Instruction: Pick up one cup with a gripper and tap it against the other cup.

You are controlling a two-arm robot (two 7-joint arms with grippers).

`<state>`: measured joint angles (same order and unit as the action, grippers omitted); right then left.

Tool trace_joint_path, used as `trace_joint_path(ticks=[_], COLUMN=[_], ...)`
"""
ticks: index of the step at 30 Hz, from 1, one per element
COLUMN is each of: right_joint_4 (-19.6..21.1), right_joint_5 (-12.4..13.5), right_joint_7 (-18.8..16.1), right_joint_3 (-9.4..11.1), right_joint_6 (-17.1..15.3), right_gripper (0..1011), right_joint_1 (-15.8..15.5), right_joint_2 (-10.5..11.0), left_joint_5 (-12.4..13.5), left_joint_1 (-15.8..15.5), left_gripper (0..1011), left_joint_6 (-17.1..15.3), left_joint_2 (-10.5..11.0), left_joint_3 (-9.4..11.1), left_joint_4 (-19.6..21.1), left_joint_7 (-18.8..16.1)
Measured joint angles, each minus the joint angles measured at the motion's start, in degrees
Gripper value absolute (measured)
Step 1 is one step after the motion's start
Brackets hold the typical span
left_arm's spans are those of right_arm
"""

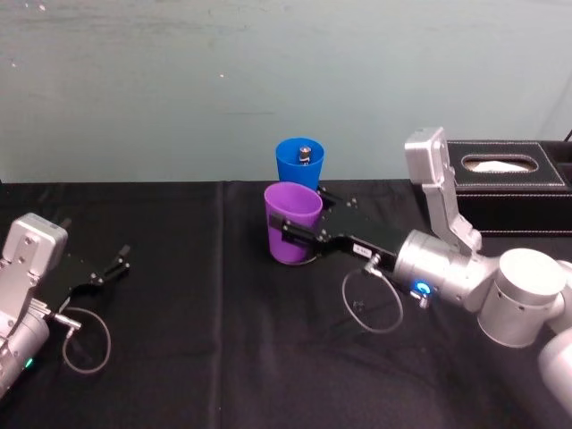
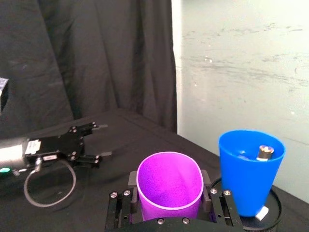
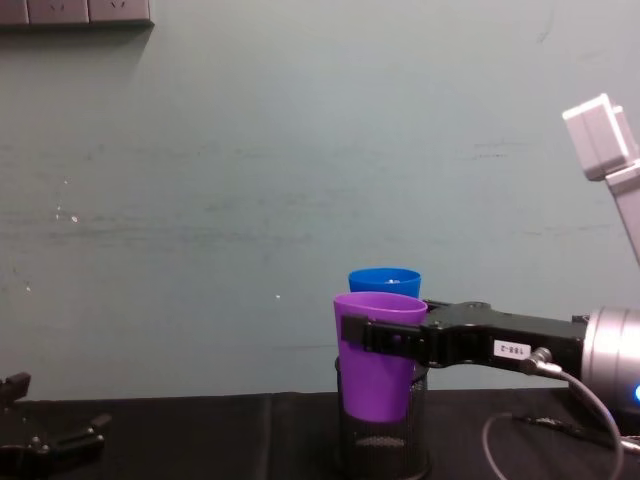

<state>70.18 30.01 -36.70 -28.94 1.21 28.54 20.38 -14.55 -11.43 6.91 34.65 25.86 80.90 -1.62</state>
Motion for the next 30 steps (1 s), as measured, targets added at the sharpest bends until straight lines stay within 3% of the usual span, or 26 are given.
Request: trace_joint_path(ticks=[8,30], right_joint_4=[-4.35,-9.99], right_joint_5=[-1.38,-4.54], right_joint_7=[1.15,2.38], right_joint_3=[-0.24,1.28], right_joint_6=[1.41,3.64], right_gripper=[728,729], right_joint_1=[2.67,5.85], right_joint_2=[-1.69,-4.26], left_joint_5=[0.0,0.0], left_joint_1=[0.0,0.0], left_gripper=[1000,1000], left_joint_6=[0.0,0.0], left_joint_2=[0.0,0.0], left_joint_3=[0.0,0.0], left_joint_4=[0.0,0.0], left_joint_7=[0.0,0.0])
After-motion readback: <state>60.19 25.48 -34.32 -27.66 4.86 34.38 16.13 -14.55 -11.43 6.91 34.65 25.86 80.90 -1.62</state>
